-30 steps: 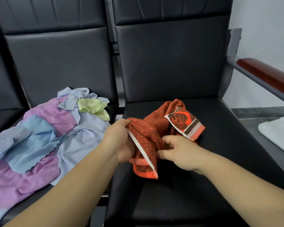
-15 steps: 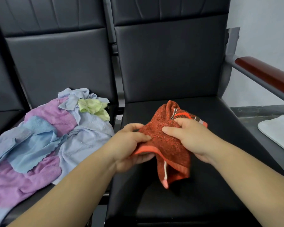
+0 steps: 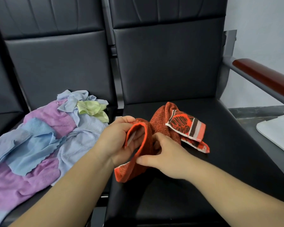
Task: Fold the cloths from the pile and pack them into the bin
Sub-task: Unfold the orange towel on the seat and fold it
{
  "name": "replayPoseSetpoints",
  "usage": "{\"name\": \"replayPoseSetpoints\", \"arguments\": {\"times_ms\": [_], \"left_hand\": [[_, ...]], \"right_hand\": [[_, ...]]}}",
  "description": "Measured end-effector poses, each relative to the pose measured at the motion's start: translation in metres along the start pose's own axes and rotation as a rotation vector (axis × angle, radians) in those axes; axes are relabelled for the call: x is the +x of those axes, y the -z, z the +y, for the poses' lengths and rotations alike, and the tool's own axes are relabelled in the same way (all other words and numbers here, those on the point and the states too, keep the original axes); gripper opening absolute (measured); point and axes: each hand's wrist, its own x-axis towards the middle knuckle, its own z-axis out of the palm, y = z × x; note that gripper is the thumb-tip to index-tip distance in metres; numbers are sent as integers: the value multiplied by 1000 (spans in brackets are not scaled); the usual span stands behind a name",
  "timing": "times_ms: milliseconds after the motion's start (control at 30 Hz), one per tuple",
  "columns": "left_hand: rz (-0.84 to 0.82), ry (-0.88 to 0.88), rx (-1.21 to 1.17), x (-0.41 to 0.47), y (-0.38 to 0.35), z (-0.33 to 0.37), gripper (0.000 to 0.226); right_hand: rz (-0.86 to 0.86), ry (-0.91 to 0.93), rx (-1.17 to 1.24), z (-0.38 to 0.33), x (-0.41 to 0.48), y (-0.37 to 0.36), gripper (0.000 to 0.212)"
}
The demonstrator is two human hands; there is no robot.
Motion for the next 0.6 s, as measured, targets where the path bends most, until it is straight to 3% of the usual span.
{"name": "replayPoseSetpoints", "arguments": {"times_ms": [167,233,300,400,500,567,600], "left_hand": [[31,30,-8,1,6,8,32],[82,77,-25,1,11,16,35],[139,85,51,1,20,25,42],[135,42,503,-2,32,27,49],[7,-54,948,-8,28,18,36],[-125,-127,1096,-10,22,15,22],[-204,-133,1130,-11,21,14,29]], "right_hand": [[-22,19,167,2,3,-5,23],[-63,-1,267,4,5,1,11],[-75,-62,415,5,7,14,12],[-20,-131,683,3,8,34,16],[45,-156,683,3,10,37,21],[79,-188,633,5,13,34,27],[82,-184,620,4,14,33,27]]}}
